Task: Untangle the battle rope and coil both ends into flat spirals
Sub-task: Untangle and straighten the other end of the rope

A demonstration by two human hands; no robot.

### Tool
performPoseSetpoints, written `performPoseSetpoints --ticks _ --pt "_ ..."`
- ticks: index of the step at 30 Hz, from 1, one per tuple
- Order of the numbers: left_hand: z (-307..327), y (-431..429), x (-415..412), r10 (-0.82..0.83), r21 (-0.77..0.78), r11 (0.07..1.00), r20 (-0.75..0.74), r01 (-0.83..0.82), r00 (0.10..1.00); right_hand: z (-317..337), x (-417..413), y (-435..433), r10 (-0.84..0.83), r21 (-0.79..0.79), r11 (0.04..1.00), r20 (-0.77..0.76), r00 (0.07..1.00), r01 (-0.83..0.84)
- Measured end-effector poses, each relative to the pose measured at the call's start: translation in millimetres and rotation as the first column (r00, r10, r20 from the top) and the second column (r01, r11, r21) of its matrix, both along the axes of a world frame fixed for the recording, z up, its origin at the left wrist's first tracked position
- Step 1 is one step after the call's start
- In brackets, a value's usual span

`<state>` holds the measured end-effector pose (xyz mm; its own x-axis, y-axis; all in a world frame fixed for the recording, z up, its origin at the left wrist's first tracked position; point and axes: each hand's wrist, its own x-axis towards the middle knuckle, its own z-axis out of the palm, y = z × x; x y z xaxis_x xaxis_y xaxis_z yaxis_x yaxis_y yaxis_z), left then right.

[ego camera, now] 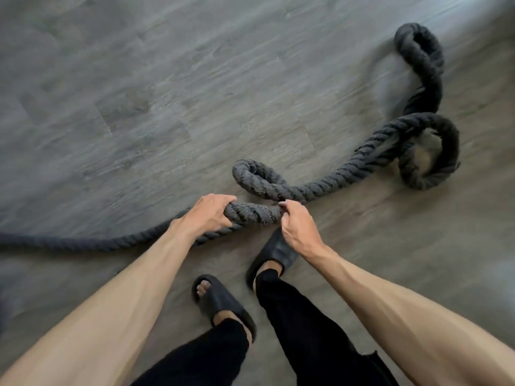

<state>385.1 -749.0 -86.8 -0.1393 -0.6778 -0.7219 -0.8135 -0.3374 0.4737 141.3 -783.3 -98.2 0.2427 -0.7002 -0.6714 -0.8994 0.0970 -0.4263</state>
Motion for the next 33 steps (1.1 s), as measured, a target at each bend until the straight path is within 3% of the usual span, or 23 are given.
performPoseSetpoints --ticks 3,5,8,11,13,16,19,21,23,24,26,27,28,29,31,33 --pt "4 3 5 -0.04 0.016 0.999 -0.054 0.041 0.998 -21 -18 9 -0.149 0.199 0.961 -0.217 0.965 0.193" --pt "5 7 7 -0.071 0.059 0.995 -0.098 0.077 0.993 -29 -16 7 -0.442 0.44 0.756 -0.205 0.873 0.485" --pt "7 24 11 -0.071 0.077 0.993 -0.155 0.084 0.985 -30 -6 -5 -0.845 0.473 0.394 -0.151 0.513 0.788" --pt "14 47 15 -0.059 0.089 0.993 -0.2 0.078 0.978 -23 5 -19 -0.99 0.493 0.097 -0.04 0.134 0.864" --pt "22 62 18 -0.09 0.104 0.988 -0.215 0.114 0.972 -3 17 -29 -1.0 0.527 0.026 0.022 0.017 0.85" --pt "26 95 21 -0.163 0.092 0.979 -0.188 0.183 0.968 34 38 -49 -0.98 0.633 -0.005 0.152 -0.131 0.774" --pt "24 140 26 -0.445 0.021 0.896 0.089 0.445 0.891 67 50 -83 -0.936 0.693 0.018 0.266 -0.232 0.721" --pt "26 169 30 -0.548 0.098 0.836 0.214 0.54 0.809 83 56 -105 -0.903 0.619 0.05 0.363 -0.23 0.784" --pt "30 190 38 -0.529 0.13 0.848 0.244 0.513 0.813 89 60 -121 -0.88 0.448 0.129 0.462 -0.106 0.885" --pt "33 194 43 -0.479 0.079 0.877 0.243 0.474 0.844 88 59 -126 -0.868 0.331 0.223 0.495 0.032 0.917" --pt "41 195 54 -0.234 -0.079 0.967 0.111 0.243 0.966 81 56 -122 -0.767 0.068 0.537 0.453 0.454 0.841" --pt "45 190 60 -0.115 -0.093 0.989 0.024 0.117 0.993 74 54 -113 -0.638 -0.042 0.716 0.365 0.678 0.697" --pt "49 182 66 -0.018 -0.086 0.996 -0.034 0.015 0.999 64 51 -101 -0.479 -0.094 0.851 0.266 0.837 0.517" --pt "49 173 71 0.071 -0.066 0.995 -0.044 -0.073 0.997 52 47 -86 -0.338 -0.092 0.929 0.174 0.925 0.358" --pt "43 155 82 0.175 -0.022 0.984 0.013 -0.175 0.984 23 40 -52 -0.189 0.007 0.982 0.03 0.981 0.189" --pt "28 144 90 0.129 0.014 0.991 0.072 -0.13 0.989 -7 35 -16 -0.149 0.118 0.981 -0.063 0.987 0.155"
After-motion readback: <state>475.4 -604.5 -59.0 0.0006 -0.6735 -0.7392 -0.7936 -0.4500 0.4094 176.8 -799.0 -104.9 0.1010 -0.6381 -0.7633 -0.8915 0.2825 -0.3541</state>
